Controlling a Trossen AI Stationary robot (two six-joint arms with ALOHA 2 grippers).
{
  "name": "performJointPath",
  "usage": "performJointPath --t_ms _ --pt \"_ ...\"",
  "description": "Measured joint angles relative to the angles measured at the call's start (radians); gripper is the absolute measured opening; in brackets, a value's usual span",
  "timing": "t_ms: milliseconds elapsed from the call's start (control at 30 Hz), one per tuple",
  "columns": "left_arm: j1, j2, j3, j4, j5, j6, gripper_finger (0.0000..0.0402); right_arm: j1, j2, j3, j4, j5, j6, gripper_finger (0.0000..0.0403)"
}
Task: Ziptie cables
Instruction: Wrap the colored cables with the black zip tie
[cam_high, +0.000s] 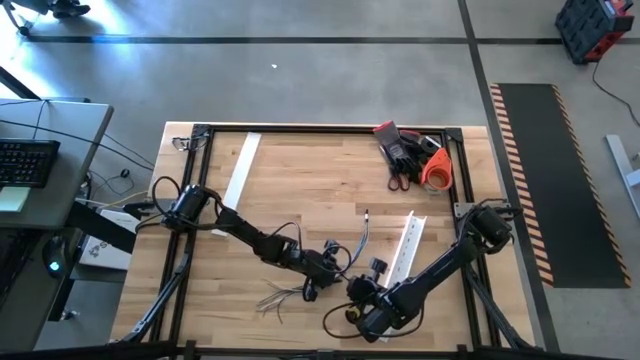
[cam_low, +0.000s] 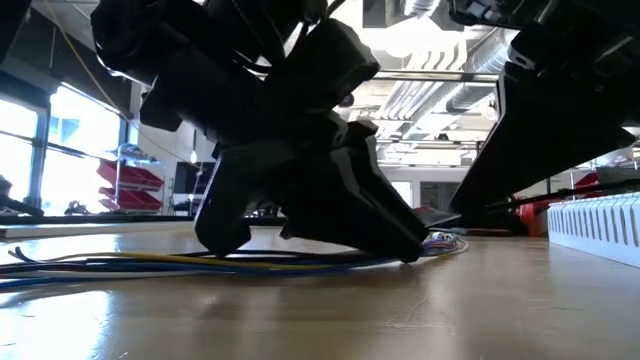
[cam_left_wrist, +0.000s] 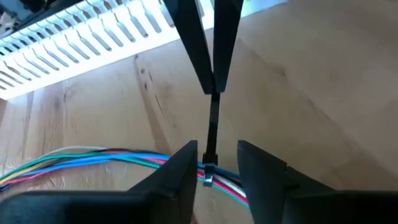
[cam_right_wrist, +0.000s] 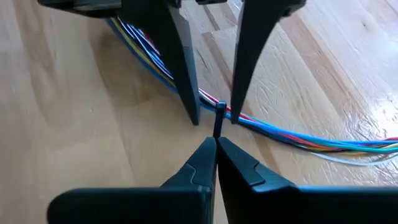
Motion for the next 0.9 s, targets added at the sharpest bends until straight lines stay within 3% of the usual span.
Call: performJointPath --t_ms 267,400,700,800,900 --pt "0.004 0.0 0.0 0.001 -0.017 -0.028 0.001 0.025 0.0 0.0 0.004 0.058 -0.038 0.0" --pt "0.004 0.0 0.0 0.001 -0.017 -0.03 0.0011 0.032 0.0 0.002 0.01 0.051 -0.116 0.0021" --pt "0.004 0.0 0.0 0.001 -0.017 -0.036 0.0009 -0.004 0.018 -0.006 0.013 -0.015 -0.255 0.0151" --pt "0.004 0.0 0.0 0.0 -0.017 -0.036 0.0009 -0.008 0.018 -0.006 0.022 -0.018 -0.256 0.0155" --pt "0.004 0.0 0.0 0.0 -0.017 -0.036 0.0008 -0.01 0.018 -0.006 0.02 -0.014 -0.258 0.0132"
